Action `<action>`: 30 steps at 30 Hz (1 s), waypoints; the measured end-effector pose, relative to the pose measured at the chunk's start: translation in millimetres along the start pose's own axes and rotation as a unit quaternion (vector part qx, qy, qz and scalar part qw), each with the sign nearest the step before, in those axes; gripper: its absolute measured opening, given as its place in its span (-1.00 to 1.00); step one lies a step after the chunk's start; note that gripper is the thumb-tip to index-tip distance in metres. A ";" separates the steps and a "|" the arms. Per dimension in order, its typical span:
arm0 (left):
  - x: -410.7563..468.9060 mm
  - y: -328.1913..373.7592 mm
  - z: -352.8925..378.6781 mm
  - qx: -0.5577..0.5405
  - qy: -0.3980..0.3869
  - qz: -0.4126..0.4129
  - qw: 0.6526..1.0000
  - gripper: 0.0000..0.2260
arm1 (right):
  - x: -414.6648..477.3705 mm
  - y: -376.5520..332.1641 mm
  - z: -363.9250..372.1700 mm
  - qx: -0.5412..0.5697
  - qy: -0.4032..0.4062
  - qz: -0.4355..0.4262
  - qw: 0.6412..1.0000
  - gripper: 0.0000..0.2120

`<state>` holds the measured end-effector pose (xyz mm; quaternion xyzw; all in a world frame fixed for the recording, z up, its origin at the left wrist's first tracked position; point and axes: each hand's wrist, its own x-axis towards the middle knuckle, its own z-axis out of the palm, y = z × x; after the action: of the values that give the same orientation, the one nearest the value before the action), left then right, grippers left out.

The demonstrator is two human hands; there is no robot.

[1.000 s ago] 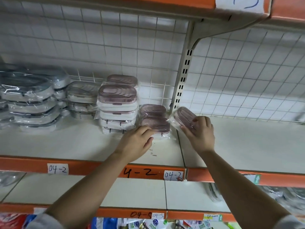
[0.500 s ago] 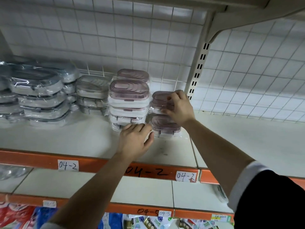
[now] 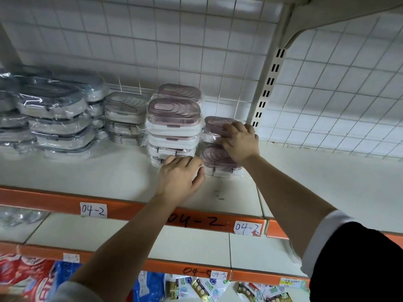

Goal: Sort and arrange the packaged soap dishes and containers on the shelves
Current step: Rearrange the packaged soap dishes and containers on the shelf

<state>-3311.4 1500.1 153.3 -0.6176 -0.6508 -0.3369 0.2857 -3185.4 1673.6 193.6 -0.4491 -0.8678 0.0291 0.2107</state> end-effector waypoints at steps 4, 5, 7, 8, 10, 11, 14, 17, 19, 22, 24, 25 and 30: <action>1.1 1.0 -4.0 0.003 -0.018 0.003 1.000 -0.87 | -23.3 4.3 -7.3 0.053 0.002 -0.003 0.999 -0.50; 1.1 2.8 -5.6 0.006 -0.022 0.009 1.000 -0.87 | -32.0 8.4 -10.1 0.060 0.012 -0.007 0.998 -0.52; 1.1 4.7 -8.9 0.023 -0.029 0.021 0.999 -0.87 | -46.2 17.2 -15.8 0.074 0.022 -0.006 0.997 -0.54; 0.7 8.6 -10.9 0.030 -0.032 0.024 0.999 -0.87 | -54.4 23.7 -19.9 0.080 0.025 0.000 0.997 -0.55; -0.2 19.9 -15.7 0.034 -0.040 0.020 0.998 -0.86 | -70.3 37.4 -27.9 0.083 0.028 0.006 0.996 -0.57; -1.0 27.3 -17.8 0.030 -0.043 0.017 0.998 -0.85 | -78.0 44.5 -32.3 0.080 0.028 0.010 0.996 -0.57; -6.3 58.5 -22.2 0.011 -0.060 0.014 0.998 -0.83 | -105.5 68.3 -47.2 0.076 0.029 0.026 0.996 -0.60; -15.7 97.2 -25.5 -0.004 -0.085 0.008 0.996 -0.79 | -140.9 92.1 -63.9 0.078 0.040 0.027 0.996 -0.64; -25.8 126.3 -27.9 -0.010 -0.095 0.006 0.995 -0.76 | -168.4 107.7 -76.3 0.079 0.053 0.025 0.995 -0.66; -44.1 170.1 -30.4 -0.030 -0.098 0.013 0.995 -0.75 | -210.3 131.7 -94.2 0.084 0.066 0.024 0.994 -0.69; -57.5 199.5 -31.8 -0.039 -0.101 0.018 0.994 -0.76 | -239.3 149.0 -105.2 0.082 0.074 0.024 0.994 -0.72; -64.9 214.8 -32.9 -0.042 -0.102 0.020 0.994 -0.76 | -254.6 158.6 -110.6 0.079 0.081 0.022 0.993 -0.74; -100.2 265.3 -25.4 -0.048 -0.111 0.054 0.991 -0.75 | -320.4 195.2 -112.4 0.051 0.133 -0.002 0.990 -0.84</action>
<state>-3040.8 1421.5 112.5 -0.6986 -0.6271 -0.2808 0.1995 -2828.9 1520.4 140.2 -0.4356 -0.8303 0.0131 0.3475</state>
